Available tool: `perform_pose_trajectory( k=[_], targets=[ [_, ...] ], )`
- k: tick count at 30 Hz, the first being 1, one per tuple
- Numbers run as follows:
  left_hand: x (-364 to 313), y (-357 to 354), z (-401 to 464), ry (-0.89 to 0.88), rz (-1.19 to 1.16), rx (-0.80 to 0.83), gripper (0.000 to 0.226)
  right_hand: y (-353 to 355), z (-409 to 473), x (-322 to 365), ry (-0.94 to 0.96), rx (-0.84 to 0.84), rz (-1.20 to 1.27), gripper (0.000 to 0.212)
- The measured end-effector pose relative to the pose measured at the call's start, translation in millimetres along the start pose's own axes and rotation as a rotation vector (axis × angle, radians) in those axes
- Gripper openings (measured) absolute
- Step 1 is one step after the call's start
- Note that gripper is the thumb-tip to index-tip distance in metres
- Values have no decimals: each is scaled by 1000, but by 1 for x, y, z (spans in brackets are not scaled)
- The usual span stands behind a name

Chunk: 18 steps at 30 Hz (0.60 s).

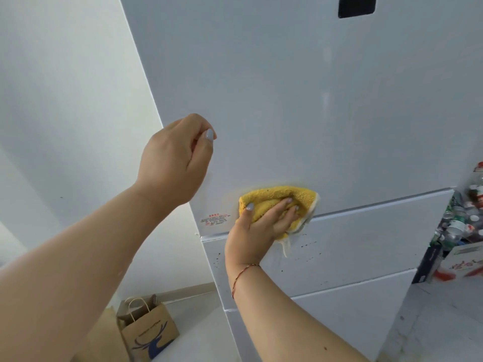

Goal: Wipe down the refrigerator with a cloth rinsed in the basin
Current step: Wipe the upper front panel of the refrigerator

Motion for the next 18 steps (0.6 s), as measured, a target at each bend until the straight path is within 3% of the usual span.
perform_pose_trajectory(
  k=[18],
  targets=[
    [23,15,-6,23,-3,71,25,-35,-91,11,57,261,-172,67]
  ],
)
Point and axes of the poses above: each hand's wrist, its own z-axis towards the middle knuckle, its own y-axis out of the back of the hand, x = y × z, the point moved 1 cm from there along z, towards the middle knuckle, and after that the axes turned 9 degrees about z, right-handed, at the moved point
